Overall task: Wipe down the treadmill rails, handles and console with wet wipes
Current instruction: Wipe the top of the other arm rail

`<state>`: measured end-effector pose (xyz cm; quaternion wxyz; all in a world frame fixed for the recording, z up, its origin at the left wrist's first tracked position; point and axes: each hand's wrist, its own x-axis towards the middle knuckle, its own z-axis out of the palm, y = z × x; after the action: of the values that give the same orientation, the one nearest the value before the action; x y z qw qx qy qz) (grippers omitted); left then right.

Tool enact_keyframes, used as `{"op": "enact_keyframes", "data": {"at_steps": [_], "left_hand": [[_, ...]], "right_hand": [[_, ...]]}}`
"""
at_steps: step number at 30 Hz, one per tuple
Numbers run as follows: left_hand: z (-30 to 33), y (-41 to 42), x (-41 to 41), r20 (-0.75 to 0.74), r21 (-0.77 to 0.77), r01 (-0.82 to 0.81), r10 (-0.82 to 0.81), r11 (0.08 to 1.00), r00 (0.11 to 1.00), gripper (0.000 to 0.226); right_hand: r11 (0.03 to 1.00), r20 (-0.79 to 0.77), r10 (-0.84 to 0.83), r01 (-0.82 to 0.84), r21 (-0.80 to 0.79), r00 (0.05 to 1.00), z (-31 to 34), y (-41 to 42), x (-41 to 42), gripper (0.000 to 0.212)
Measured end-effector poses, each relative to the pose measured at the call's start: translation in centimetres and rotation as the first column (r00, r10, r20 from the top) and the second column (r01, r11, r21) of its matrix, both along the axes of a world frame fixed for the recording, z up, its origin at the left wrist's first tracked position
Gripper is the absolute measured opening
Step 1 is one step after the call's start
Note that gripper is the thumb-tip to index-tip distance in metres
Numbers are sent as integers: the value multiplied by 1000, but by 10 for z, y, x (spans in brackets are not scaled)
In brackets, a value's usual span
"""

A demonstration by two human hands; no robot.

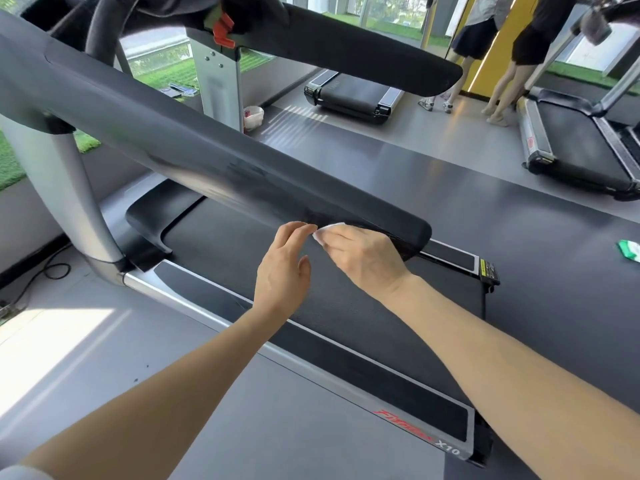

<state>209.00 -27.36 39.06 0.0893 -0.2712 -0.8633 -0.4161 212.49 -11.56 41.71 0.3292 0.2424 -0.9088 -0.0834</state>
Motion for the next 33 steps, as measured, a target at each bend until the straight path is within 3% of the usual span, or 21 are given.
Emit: {"op": "enact_keyframes", "data": {"at_steps": [6,13,19,25,29,33], "left_hand": [[-3,0,-1,23,39,7,-8,999,1000,56],[-5,1,-3,-4,40,1,0,999,1000,58],[-7,-4,-7,-9,62,40,-39,997,999,55],[-2,-16,-24,29,103,-39,37,994,999,55],[-1,-29,-33,105,178,-160,143,971,984,59],[-4,-32,-31,149,155,-193,170,969,974,58]], "right_hand": [[998,-8,-46,46,44,999,-3,42,62,18],[1000,5,-18,18,13,1000,-3,-3,4,19],[993,7,-38,37,114,999,-8,37,54,15],[999,-33,43,-43,-5,999,-5,-10,-22,15],[990,-102,109,-99,101,989,6,-45,-72,10],[979,20,120,-122,165,993,-1,-36,-67,20]]}}
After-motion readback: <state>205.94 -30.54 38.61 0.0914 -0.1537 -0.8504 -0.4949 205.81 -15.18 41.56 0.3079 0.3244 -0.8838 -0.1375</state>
